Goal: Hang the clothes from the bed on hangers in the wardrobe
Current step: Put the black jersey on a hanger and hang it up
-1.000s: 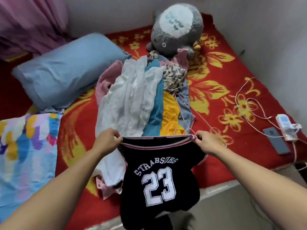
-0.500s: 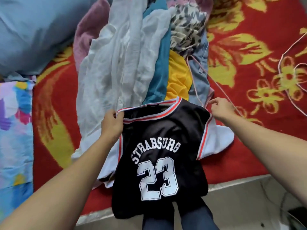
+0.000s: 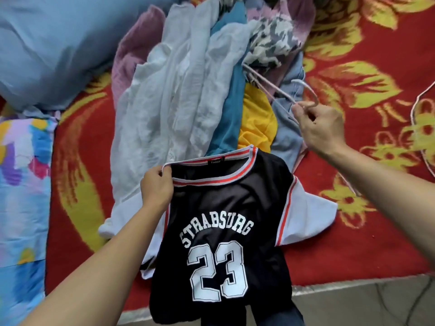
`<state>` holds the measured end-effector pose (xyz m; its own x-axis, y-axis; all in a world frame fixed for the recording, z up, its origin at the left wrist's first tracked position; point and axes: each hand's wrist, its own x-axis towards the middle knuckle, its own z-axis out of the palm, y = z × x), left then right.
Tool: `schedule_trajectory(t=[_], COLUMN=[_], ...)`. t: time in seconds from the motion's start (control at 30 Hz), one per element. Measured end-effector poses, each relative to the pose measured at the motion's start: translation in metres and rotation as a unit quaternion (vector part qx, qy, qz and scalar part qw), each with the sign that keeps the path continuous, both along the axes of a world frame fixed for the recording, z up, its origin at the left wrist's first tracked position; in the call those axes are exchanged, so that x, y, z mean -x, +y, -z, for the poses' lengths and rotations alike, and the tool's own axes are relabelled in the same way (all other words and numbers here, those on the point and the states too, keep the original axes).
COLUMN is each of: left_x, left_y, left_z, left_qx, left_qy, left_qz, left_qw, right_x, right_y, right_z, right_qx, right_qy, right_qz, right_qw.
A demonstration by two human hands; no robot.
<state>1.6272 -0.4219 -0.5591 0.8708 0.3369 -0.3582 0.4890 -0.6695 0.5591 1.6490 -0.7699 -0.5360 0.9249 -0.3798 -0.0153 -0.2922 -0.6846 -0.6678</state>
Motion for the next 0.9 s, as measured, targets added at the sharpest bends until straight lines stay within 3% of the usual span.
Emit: schedule_trajectory(t=[0.1,0.2,0.37,0.53,0.77,0.83,0.9], left_x=[-0.008,-0.017,-0.021,-0.008,0.002,0.005,0.008], left_y=[0.0,0.004,0.008,0.0,0.021,0.032,0.041], left_z=[-0.01,-0.012,-0.007,-0.011,-0.015,-0.012,-0.007], left_qx=[-0.025,-0.039,-0.054,-0.037,-0.006,0.0,0.023], left_qy=[0.01,0.016,0.007,-0.07,-0.072,-0.059,-0.057], left_qz=[0.001,-0.006,0.008,0.124,0.171,0.162,0.132], left_qw=[1.0,0.999,0.998,0.989,0.983,0.985,0.989], right_x=[-0.005,-0.008,-0.007,-0.021,-0.021,-0.017,-0.01], right_y=[0.011,0.02,0.018,0.058,0.147,0.14,0.115], right_z=[-0.033,-0.048,-0.027,-0.005,0.008,0.018,0.029], right_qx=[-0.092,-0.146,-0.058,-0.089,-0.247,-0.206,-0.099], right_qy=[-0.04,-0.004,0.119,0.152,0.193,0.196,0.196], right_qz=[-0.052,-0.157,-0.224,-0.24,-0.346,-0.325,-0.297], right_qw=[0.994,0.977,0.966,0.955,0.884,0.902,0.929])
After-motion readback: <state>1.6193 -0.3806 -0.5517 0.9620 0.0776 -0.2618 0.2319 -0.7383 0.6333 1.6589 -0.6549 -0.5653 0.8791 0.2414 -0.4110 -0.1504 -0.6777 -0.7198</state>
